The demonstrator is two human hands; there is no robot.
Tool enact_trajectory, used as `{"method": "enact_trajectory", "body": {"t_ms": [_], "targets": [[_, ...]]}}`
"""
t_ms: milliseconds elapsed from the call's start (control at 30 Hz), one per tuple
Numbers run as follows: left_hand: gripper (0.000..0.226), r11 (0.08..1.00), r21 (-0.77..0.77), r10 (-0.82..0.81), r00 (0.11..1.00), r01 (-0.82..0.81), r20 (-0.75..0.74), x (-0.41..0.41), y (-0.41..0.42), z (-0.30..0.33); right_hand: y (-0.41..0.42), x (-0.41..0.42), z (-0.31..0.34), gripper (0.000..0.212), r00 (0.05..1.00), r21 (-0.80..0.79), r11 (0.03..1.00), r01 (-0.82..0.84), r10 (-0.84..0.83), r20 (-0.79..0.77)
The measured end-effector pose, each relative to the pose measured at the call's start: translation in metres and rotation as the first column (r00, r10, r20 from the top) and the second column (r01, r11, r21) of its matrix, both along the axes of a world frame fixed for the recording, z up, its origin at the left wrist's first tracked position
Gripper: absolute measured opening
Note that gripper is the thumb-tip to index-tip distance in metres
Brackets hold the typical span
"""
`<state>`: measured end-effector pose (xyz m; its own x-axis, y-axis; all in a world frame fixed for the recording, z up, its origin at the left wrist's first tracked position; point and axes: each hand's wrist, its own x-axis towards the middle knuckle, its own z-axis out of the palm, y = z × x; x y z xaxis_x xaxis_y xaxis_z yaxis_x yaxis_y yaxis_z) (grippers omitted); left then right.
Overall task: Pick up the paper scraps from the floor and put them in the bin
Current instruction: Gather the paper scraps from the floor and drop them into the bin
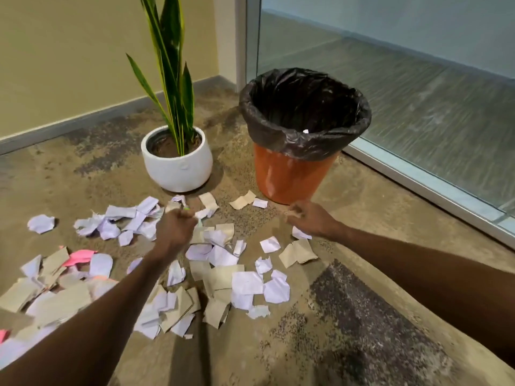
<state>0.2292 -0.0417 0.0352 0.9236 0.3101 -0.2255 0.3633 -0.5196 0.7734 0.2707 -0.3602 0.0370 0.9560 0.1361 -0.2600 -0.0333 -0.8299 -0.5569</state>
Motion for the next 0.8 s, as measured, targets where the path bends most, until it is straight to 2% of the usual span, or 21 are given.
{"method": "enact_trajectory", "body": {"t_ms": [67,133,200,233,300,367,400,467,533,633,700,733,800], "targets": [[0.036,0.981,0.194,-0.012,0.999,0.020,-0.044,-0.020,0.016,-0.023,-0.016,-0.008,-0.032,0.062,0.993,-0.048,0.994,0.102,-0.104,-0.053],[0.048,0.915,0.402,-0.009,0.998,0.033,-0.061,-0.037,0.028,-0.039,-0.023,-0.015,-0.061,0.078,0.982,-0.077,0.986,0.150,-0.158,-0.107],[0.060,0.836,0.546,0.106,0.992,-0.048,-0.075,-0.056,0.033,-0.049,-0.020,-0.022,-0.086,0.086,0.979,-0.137,0.978,0.155,-0.171,-0.111],[0.068,0.817,0.568,0.188,0.978,-0.102,-0.094,-0.063,0.033,-0.051,-0.013,-0.027,-0.094,0.087,0.980,-0.170,0.974,0.151,-0.170,-0.103],[0.082,0.823,0.518,0.370,0.913,-0.235,-0.174,-0.073,0.026,-0.049,0.007,-0.033,-0.100,0.087,0.986,-0.168,0.975,0.147,-0.159,-0.056],[0.086,0.846,0.405,0.476,0.834,-0.348,-0.278,-0.079,0.021,-0.050,0.033,-0.039,-0.101,0.083,0.996,-0.092,0.992,0.087,-0.084,0.031],[0.085,0.870,0.348,0.460,0.832,-0.350,-0.310,-0.081,0.019,-0.053,0.047,-0.044,-0.101,0.081,0.998,-0.046,0.998,0.032,-0.029,0.058],[0.084,0.926,0.278,0.345,0.872,-0.256,-0.347,-0.084,0.018,-0.060,0.076,-0.058,-0.103,0.086,0.996,0.046,0.995,-0.084,0.082,0.046],[0.079,0.947,0.274,0.246,0.929,-0.170,-0.275,-0.087,0.016,-0.063,0.099,-0.067,-0.102,0.095,0.982,0.150,0.971,-0.185,0.189,-0.017],[0.076,0.950,0.272,0.165,0.986,-0.154,-0.019,-0.094,0.019,-0.060,0.116,-0.059,-0.089,0.106,0.951,0.268,0.920,-0.286,0.307,-0.042],[0.086,0.927,0.335,0.154,0.986,-0.167,0.065,-0.101,0.027,-0.057,0.123,-0.041,-0.078,0.115,0.932,0.181,0.917,-0.355,0.363,-0.011],[0.094,0.913,0.384,0.131,0.991,-0.135,0.037,-0.104,0.034,-0.060,0.127,-0.031,-0.074,0.121,0.922,0.111,0.918,-0.381,0.386,-0.024],[0.118,0.906,0.421,0.016,0.989,0.048,-0.149,-0.109,0.048,-0.068,0.135,-0.012,-0.066,0.132,0.897,-0.031,0.901,-0.433,0.427,-0.114]]}}
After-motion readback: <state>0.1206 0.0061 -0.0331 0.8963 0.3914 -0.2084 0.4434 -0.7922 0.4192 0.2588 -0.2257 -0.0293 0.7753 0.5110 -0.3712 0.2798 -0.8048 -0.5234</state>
